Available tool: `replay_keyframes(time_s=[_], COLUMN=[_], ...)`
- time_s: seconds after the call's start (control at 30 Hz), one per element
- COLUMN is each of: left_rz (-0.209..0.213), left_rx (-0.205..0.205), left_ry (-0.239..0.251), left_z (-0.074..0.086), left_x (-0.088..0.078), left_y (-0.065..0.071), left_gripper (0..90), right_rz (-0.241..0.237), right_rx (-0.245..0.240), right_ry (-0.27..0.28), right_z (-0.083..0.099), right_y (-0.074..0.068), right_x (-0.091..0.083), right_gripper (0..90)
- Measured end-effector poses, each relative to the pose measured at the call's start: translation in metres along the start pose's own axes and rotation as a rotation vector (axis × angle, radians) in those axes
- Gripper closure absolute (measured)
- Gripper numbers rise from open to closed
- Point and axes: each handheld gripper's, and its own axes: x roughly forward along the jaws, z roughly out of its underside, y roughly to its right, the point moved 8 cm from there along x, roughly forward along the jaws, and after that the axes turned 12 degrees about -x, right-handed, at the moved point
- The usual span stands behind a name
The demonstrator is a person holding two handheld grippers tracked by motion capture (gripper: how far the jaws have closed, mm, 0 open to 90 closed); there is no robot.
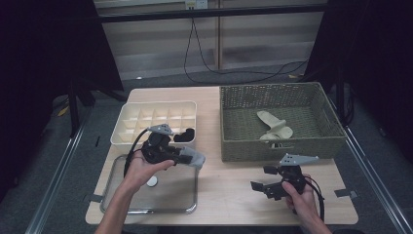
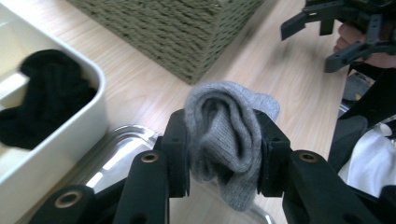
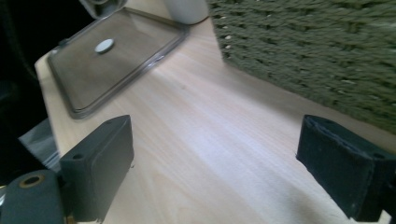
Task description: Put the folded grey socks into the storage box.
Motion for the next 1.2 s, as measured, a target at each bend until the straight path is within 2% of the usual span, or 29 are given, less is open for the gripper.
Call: replay_keyframes(time_s=[0.23,0.47,0.57,0.77,0.9,1.13,1.2], left_rz=[-0.015,-0.033,-0.043,-0.062,-0.088,-0.107,-0.126], left_rx=[-0.014,-0.011,-0.024,-0.022,-0.025,-0.051,-0.049], left_ry=[0.012,0.020,0.021,0.034,0.027,0.026,0.022], left_z=[-0.005,-0.012,-0.013,-0.018,-0.020,-0.022,-0.025], left_x=[-0.018,-0.033,-0.037,-0.053,-0.060,-0.069,-0.075], left_y=[-0.010,-0.015,-0.020,-0.025,-0.032,-0.043,-0.047], left_gripper=[63.5,63.4,63.4,63.4,63.3,63.3,63.2], right_rz=[-0.013,-0.005,-0.005,0.008,0.010,-0.003,-0.003], right_rx=[-0.004,-0.006,-0.013,-0.015,-0.023,-0.029,-0.028], right_ry=[0.000,-0.031,-0.033,-0.035,-0.041,-0.049,-0.050], right_z=[0.000,0.003,0.003,0.003,0.004,0.005,0.005], right_y=[-0.001,-0.002,-0.002,0.000,0.000,-0.001,-0.001], right_x=[0.001,0.004,0.005,0.004,0.005,0.006,0.006], right_gripper=[9.4,9.4,9.4,9.4,9.4,9.3,9.3])
